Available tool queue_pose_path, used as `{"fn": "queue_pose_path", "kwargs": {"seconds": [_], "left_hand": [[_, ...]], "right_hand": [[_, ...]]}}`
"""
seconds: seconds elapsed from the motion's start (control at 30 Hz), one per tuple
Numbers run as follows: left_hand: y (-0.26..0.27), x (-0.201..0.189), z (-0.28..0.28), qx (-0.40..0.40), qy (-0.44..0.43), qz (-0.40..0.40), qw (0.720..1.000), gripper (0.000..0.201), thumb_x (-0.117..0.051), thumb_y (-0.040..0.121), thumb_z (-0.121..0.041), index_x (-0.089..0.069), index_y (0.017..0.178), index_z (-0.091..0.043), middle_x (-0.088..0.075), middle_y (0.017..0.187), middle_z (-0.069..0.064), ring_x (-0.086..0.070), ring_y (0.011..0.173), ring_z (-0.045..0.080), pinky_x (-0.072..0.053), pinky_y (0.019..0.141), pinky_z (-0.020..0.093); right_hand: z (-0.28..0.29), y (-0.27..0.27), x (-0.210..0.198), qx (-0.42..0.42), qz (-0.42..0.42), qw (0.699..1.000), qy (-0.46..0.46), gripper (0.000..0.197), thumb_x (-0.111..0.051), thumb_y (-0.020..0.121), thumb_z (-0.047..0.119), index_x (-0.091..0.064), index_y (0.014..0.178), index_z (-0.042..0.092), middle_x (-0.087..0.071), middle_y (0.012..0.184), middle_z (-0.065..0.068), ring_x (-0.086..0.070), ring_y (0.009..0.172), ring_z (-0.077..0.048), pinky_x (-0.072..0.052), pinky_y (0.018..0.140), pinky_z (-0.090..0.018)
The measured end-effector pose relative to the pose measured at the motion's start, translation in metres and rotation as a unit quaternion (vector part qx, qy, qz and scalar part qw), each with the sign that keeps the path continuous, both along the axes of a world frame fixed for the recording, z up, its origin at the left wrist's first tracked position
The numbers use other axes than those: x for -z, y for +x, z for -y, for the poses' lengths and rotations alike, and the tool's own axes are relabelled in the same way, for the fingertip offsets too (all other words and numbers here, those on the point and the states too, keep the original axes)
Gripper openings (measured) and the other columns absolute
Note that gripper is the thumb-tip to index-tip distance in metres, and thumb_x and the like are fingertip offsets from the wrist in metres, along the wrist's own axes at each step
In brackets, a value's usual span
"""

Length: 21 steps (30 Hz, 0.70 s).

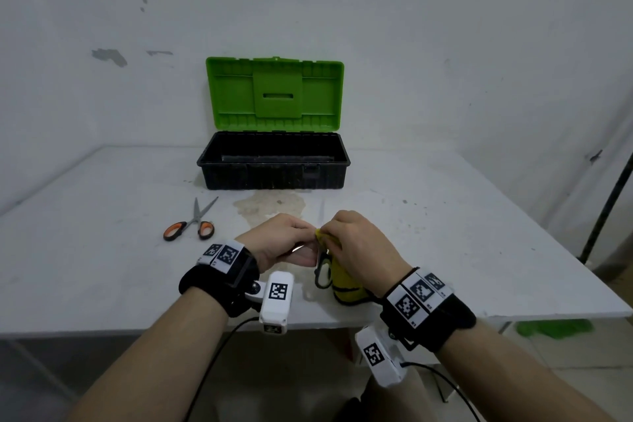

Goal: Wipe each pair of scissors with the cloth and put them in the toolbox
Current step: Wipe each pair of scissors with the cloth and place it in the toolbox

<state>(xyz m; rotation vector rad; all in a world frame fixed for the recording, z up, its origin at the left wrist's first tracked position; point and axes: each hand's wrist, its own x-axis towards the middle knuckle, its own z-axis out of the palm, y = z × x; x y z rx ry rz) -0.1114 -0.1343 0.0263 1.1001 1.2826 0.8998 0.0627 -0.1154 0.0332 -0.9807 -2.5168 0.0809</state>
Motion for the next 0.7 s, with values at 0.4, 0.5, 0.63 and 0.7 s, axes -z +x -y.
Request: {"fn": "queue_pose_path", "kwargs": {"seconds": [0.4,0.5,0.63,0.7], "left_hand": [[0.002,0.011,-0.003,-0.025,-0.037,0.007,0.999,0.019,-0.059,0.096,-0.008,-0.071,0.097,0.006,-0.066,0.079,0.013,-0.065,0.068,0.022,-0.061,0.076,0.031],[0.003,0.012,-0.004,-0.054,-0.031,0.034,0.997,0.024,-0.062,0.095,-0.008,-0.068,0.107,0.011,-0.069,0.093,0.020,-0.070,0.082,0.026,-0.062,0.074,0.028],[0.002,0.006,-0.004,-0.044,-0.055,0.085,0.994,0.022,-0.062,0.093,-0.003,-0.067,0.112,0.008,-0.070,0.103,0.025,-0.073,0.088,0.027,-0.062,0.074,0.029],[0.000,0.005,-0.002,-0.025,-0.068,0.092,0.993,0.023,-0.059,0.094,0.002,-0.067,0.115,0.004,-0.070,0.100,0.024,-0.074,0.080,0.025,-0.062,0.066,0.027]], "right_hand": [[0.009,0.009,0.006,-0.073,0.080,0.993,-0.051,0.019,-0.055,0.096,0.022,-0.070,0.106,0.016,-0.061,0.094,-0.007,-0.059,0.088,-0.024,-0.050,0.076,-0.035],[0.004,0.011,0.008,-0.059,0.036,0.996,-0.050,0.020,-0.058,0.094,0.021,-0.071,0.109,0.018,-0.064,0.096,-0.006,-0.059,0.092,-0.023,-0.050,0.080,-0.036],[-0.002,0.013,0.003,-0.045,0.029,0.998,-0.034,0.019,-0.058,0.094,0.024,-0.072,0.102,0.015,-0.064,0.095,-0.005,-0.058,0.091,-0.021,-0.049,0.079,-0.034],[-0.002,0.013,0.004,-0.052,0.035,0.997,-0.035,0.018,-0.059,0.094,0.025,-0.073,0.100,0.016,-0.064,0.096,-0.003,-0.058,0.092,-0.019,-0.049,0.079,-0.032]]}}
